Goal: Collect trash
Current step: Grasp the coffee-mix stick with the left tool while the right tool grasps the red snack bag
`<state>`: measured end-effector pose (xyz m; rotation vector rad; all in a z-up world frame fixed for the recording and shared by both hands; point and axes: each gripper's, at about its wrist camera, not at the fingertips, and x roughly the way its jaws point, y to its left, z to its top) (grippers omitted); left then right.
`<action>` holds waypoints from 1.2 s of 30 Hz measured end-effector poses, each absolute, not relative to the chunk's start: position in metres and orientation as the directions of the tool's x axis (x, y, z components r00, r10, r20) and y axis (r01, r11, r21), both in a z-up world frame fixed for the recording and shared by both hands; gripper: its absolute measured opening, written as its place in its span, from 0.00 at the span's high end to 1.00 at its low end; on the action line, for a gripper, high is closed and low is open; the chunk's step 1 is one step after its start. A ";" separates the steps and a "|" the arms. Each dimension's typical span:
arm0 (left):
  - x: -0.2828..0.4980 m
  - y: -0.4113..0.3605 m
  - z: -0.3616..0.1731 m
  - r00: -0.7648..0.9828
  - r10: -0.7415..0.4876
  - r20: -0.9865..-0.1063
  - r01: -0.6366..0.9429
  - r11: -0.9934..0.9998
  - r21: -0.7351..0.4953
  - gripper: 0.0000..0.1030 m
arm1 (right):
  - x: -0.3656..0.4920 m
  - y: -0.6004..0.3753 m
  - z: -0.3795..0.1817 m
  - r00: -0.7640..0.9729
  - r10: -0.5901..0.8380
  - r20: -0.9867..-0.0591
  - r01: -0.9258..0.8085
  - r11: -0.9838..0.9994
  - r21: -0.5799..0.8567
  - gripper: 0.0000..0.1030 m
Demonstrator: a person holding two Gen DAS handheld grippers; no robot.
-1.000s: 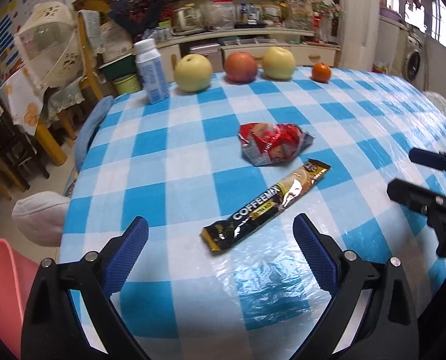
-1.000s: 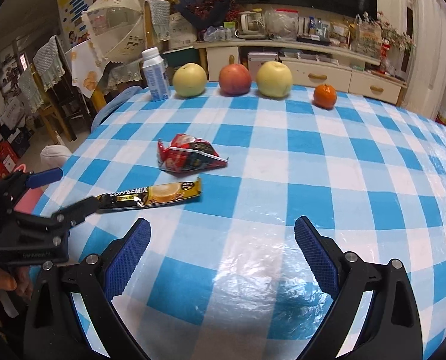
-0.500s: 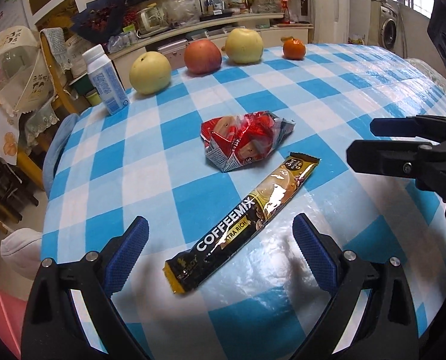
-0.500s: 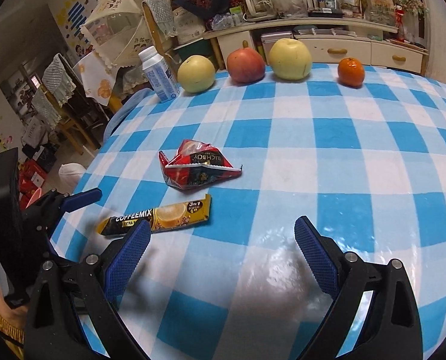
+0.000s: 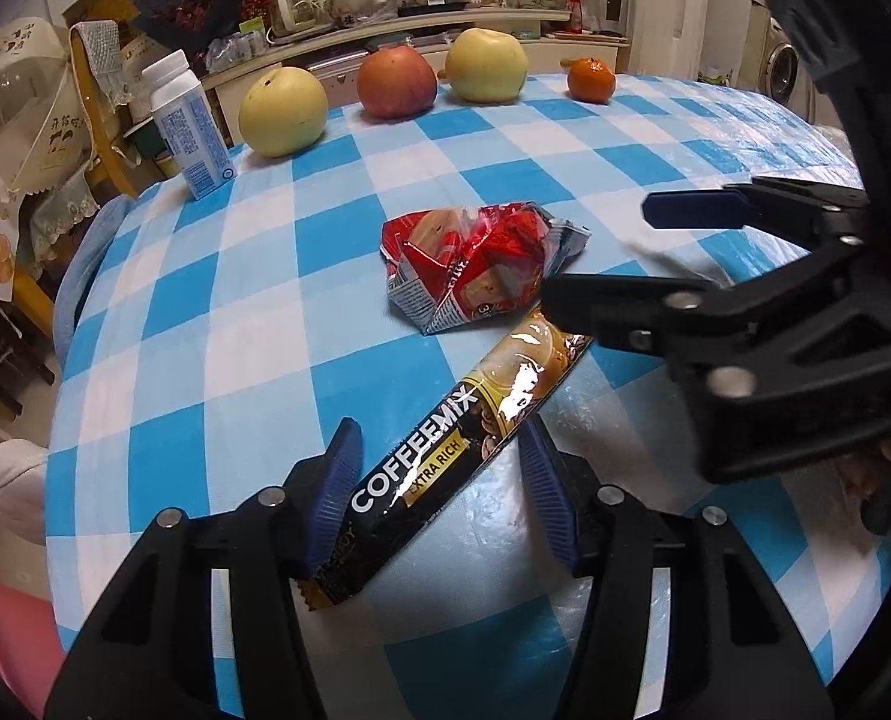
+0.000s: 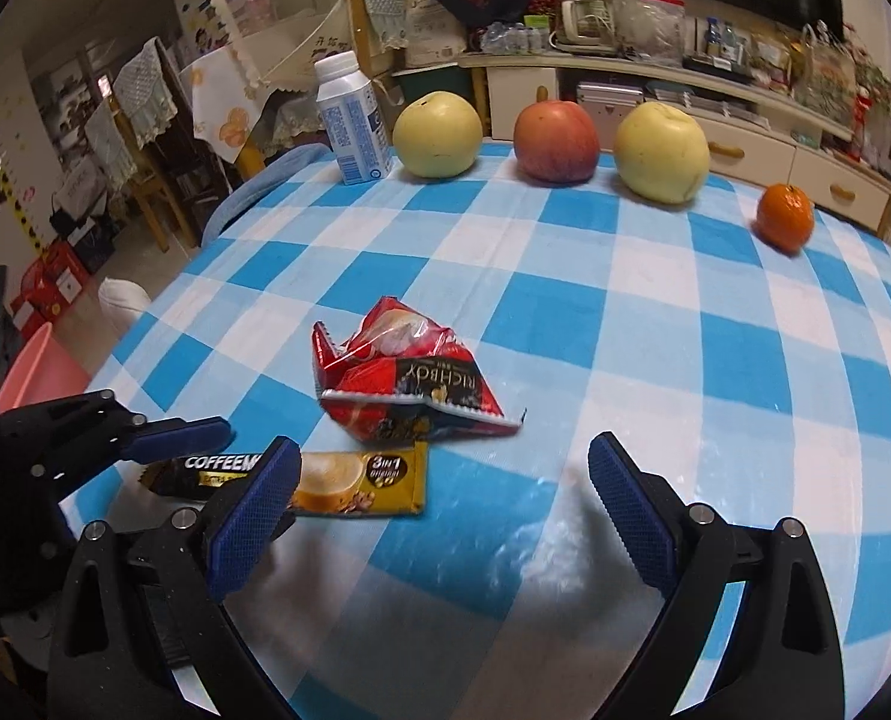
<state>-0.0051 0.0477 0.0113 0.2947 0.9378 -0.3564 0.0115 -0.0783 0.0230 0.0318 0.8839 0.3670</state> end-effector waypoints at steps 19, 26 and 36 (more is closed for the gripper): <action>0.002 0.076 0.020 0.547 -0.237 -0.803 0.289 0.954 -0.085 0.83 | 0.048 -0.072 0.009 0.530 0.375 -0.761 -0.369 0.909 0.192 0.52; -0.002 0.076 0.018 0.553 -0.211 -0.806 0.314 0.949 -0.033 0.80 | 0.051 -0.081 0.009 0.520 0.426 -0.740 -0.308 0.902 0.303 0.23; -0.001 0.063 0.009 0.533 -0.210 -0.820 0.376 0.927 0.007 0.47 | 0.068 -0.079 0.008 0.564 0.453 -0.690 -0.207 0.887 0.413 0.24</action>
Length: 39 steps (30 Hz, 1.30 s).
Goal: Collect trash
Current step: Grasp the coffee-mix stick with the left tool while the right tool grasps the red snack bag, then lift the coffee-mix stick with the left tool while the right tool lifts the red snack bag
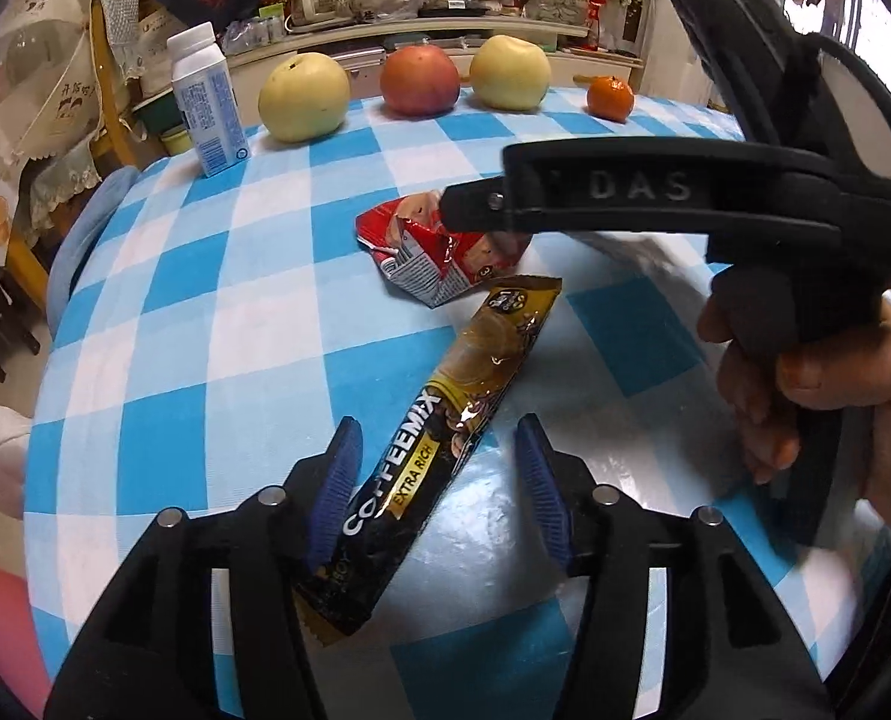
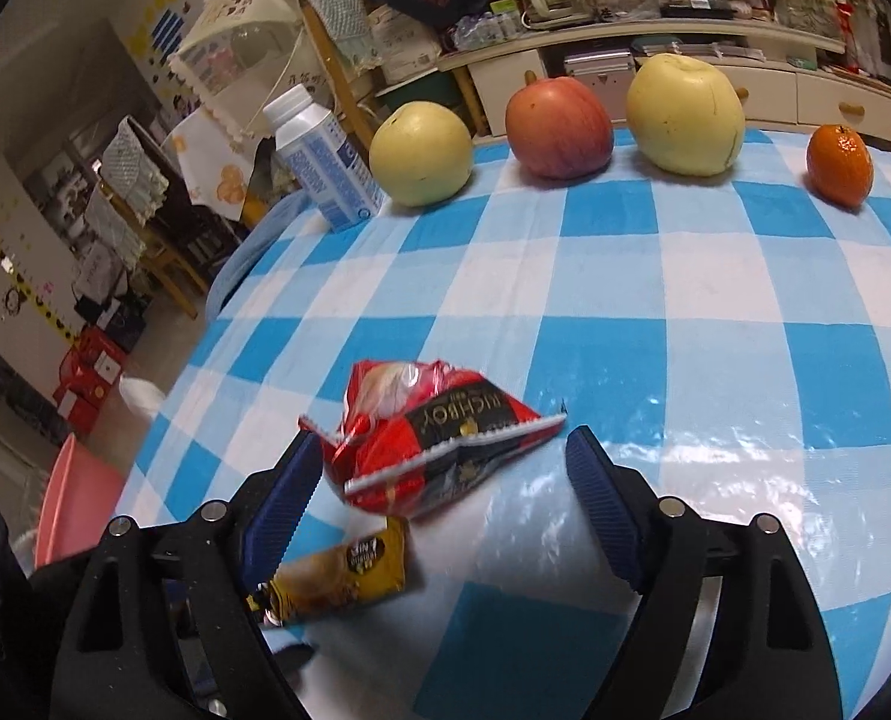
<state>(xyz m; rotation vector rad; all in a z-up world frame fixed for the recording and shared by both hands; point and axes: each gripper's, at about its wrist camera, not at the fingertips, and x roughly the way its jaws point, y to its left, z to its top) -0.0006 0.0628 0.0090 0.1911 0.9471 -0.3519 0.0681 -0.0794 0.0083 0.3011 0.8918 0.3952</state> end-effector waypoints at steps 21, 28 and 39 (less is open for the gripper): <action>0.001 0.083 0.015 0.561 -0.259 -0.786 0.273 0.955 -0.119 0.88 | 0.055 -0.083 0.045 0.634 0.458 -0.623 -0.276 0.887 0.371 0.77; 0.000 0.106 0.027 0.580 -0.332 -0.744 0.236 0.943 -0.236 0.90 | 0.045 -0.104 0.049 0.684 0.342 -0.644 -0.227 0.939 0.258 0.77; 0.002 0.100 0.020 0.572 -0.328 -0.752 0.263 0.941 -0.211 0.86 | 0.022 -0.052 0.049 0.613 0.465 -0.639 -0.407 0.879 0.248 0.81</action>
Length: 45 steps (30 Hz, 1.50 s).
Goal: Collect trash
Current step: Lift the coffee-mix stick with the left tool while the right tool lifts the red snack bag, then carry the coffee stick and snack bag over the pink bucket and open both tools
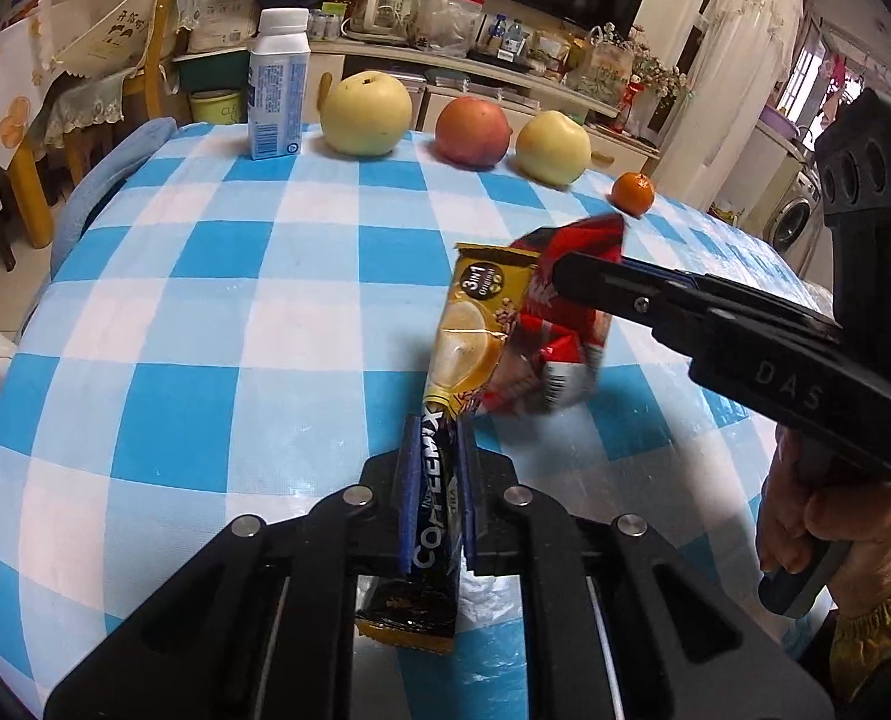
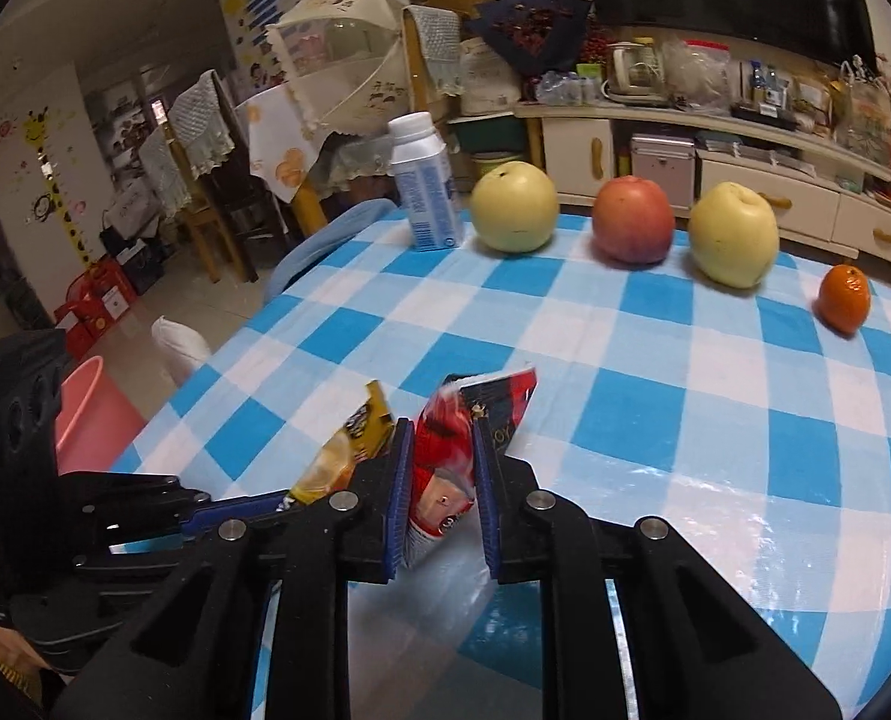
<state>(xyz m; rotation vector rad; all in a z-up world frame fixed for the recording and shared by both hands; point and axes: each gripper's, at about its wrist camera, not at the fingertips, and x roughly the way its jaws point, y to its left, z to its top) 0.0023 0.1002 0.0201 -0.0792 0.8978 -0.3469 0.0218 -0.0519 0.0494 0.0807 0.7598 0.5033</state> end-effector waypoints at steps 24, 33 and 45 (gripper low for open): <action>-0.003 0.113 0.024 0.618 -0.222 -0.754 0.177 0.974 -0.141 0.87 | 0.003 -0.048 0.064 0.647 0.479 -0.593 -0.426 0.872 0.240 0.86; -0.012 0.144 0.052 0.680 -0.229 -0.696 0.118 0.972 -0.204 0.87 | -0.014 -0.037 0.078 0.660 0.489 -0.570 -0.436 0.867 0.240 0.86; -0.022 0.185 0.085 0.755 -0.139 -0.641 0.021 0.982 -0.187 0.87 | -0.035 -0.015 0.094 0.669 0.488 -0.561 -0.445 0.867 0.224 0.86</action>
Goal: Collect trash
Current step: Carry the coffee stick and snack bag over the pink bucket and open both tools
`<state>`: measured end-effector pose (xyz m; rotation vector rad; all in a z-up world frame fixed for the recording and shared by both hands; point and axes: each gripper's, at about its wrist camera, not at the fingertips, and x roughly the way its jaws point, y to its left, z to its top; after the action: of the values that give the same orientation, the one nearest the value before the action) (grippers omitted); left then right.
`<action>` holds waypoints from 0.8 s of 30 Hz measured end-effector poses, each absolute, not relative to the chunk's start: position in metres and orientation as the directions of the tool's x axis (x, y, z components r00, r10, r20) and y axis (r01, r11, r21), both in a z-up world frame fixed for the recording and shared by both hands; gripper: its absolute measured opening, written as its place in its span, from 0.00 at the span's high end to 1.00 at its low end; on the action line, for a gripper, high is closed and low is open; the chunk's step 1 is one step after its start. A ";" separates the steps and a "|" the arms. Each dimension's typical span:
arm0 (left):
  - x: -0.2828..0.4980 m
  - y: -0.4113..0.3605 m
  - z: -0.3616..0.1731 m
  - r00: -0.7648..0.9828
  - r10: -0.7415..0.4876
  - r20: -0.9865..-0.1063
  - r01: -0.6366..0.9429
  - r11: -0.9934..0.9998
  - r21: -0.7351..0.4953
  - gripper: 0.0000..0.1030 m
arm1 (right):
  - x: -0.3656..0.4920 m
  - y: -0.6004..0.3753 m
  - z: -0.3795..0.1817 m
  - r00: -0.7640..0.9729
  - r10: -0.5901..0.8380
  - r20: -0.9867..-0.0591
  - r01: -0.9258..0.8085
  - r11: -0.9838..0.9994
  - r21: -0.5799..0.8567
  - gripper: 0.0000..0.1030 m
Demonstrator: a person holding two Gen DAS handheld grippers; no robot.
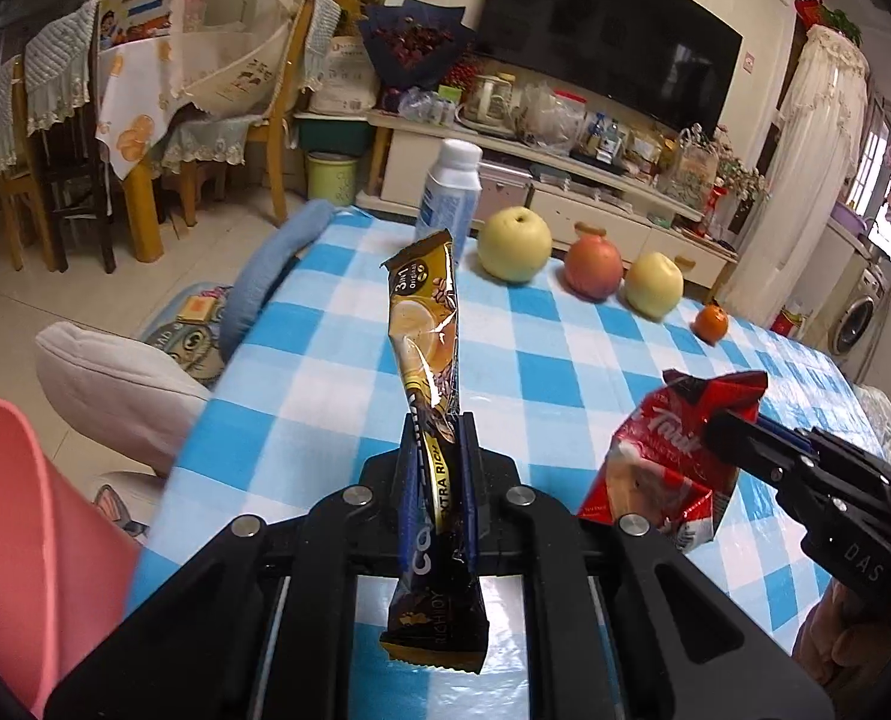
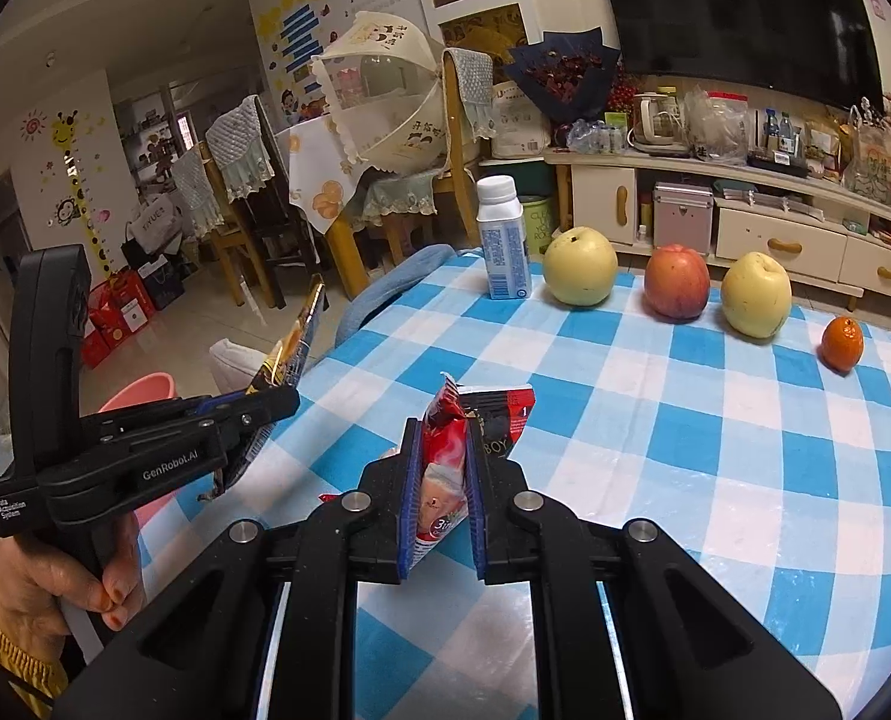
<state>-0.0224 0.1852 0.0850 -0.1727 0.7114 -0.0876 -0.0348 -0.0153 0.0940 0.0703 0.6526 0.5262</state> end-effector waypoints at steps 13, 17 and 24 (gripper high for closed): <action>-0.050 0.251 0.113 0.806 0.028 -0.592 -0.143 0.978 -0.149 0.87 | -0.065 0.043 0.123 0.666 0.527 -0.528 -0.490 0.843 0.223 0.86; -0.058 0.273 0.118 0.808 0.090 -0.583 -0.203 0.970 -0.133 0.87 | -0.067 0.067 0.134 0.658 0.544 -0.520 -0.516 0.829 0.215 0.86; -0.070 0.306 0.126 0.789 0.204 -0.579 -0.308 0.947 -0.087 0.87 | -0.073 0.112 0.150 0.632 0.582 -0.513 -0.573 0.796 0.196 0.86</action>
<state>-0.0702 0.3063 0.1261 -0.1805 0.6011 0.2770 -0.0729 0.1121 0.1496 0.0153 0.5921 0.6608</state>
